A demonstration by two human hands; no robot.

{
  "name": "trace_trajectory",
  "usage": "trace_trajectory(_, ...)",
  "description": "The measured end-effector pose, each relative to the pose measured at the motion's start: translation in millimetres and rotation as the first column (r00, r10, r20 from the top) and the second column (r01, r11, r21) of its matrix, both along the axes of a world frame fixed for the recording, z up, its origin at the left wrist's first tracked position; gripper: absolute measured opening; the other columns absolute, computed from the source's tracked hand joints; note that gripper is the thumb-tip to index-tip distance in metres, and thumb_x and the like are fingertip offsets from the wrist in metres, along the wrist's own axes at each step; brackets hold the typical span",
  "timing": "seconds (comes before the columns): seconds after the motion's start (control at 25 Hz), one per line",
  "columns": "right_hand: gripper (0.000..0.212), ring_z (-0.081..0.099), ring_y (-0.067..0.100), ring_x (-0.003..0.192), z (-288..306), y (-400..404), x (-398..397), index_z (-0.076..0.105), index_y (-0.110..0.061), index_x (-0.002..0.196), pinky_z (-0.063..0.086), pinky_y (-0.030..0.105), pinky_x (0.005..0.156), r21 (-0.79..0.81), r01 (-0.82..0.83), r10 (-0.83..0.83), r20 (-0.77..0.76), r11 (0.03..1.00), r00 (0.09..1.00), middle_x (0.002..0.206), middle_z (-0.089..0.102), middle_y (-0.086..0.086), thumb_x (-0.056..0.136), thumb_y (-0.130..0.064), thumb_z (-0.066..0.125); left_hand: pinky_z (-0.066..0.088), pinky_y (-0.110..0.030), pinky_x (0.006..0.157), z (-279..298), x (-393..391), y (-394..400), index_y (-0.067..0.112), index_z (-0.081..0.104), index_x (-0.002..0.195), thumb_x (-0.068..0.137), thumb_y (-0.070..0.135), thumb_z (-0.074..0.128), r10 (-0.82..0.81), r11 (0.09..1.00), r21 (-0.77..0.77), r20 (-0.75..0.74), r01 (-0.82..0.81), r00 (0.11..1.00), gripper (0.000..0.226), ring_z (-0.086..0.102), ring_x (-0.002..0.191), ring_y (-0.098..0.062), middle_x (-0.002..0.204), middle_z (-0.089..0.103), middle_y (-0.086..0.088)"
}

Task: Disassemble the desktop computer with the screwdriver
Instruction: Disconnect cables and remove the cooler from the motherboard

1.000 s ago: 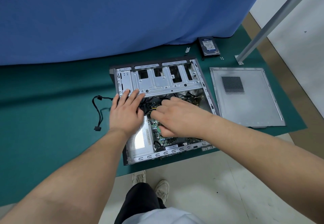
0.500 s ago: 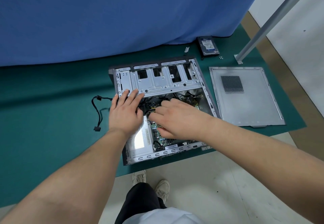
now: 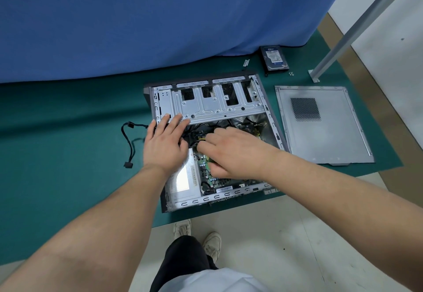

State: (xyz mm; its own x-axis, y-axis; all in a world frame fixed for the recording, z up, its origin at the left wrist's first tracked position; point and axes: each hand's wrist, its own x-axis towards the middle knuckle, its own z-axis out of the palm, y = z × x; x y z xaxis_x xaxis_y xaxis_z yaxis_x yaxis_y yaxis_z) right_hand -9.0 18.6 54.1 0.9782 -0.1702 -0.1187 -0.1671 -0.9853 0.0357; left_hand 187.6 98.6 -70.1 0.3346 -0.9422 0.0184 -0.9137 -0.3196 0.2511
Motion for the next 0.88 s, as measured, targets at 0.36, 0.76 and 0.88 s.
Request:
trace_trajectory(0.36, 0.023, 0.057, 0.025, 0.086, 4.4, 9.3, 3.4, 0.053, -0.016, 0.115, 0.042, 0.039, 0.072, -0.052, 0.024, -0.027, -0.063, 0.998, 0.998, 0.091, 0.059, 0.001, 0.106, -0.034, 0.042, 0.002, -0.044, 0.129, 1.5, -0.5, -0.2, 0.040, 0.036, 0.156, 0.094, 0.038, 0.027, 0.001, 1.000, 0.021, -0.001, -0.001, 1.000, 0.063, 0.016, 0.157, -0.016, 0.166, 0.031, 0.014)
trace_trajectory(0.76, 0.025, 0.057, 0.026, 0.098, 22.2, 1.6, -1.1, 0.058, -0.018, 0.120, 0.047, 0.041, 0.085, 0.013, 0.130, -0.127, -0.132, 0.991, 0.983, 0.105, 0.059, 0.005, 0.101, -0.032, 0.052, 0.000, -0.045, 0.128, 10.1, -2.5, 0.2, 0.038, 0.031, 0.159, 0.097, 0.038, 0.027, -0.022, 0.999, 0.046, -0.013, 0.022, 1.000, 0.062, 0.012, 0.158, -0.018, 0.168, 0.026, 0.012)
trace_trajectory(0.88, 0.036, 0.059, 0.028, 0.103, 32.8, -12.1, -9.8, 0.056, -0.020, 0.129, 0.052, 0.042, 0.087, 0.096, 0.300, -0.285, -0.142, 0.949, 0.948, 0.111, 0.060, 0.005, 0.103, -0.042, 0.044, -0.002, -0.047, 0.128, 14.0, -1.3, 1.6, 0.038, 0.025, 0.161, 0.102, 0.038, 0.030, -0.047, 0.993, 0.102, -0.039, 0.051, 0.998, 0.059, 0.006, 0.159, -0.018, 0.170, 0.018, 0.012)
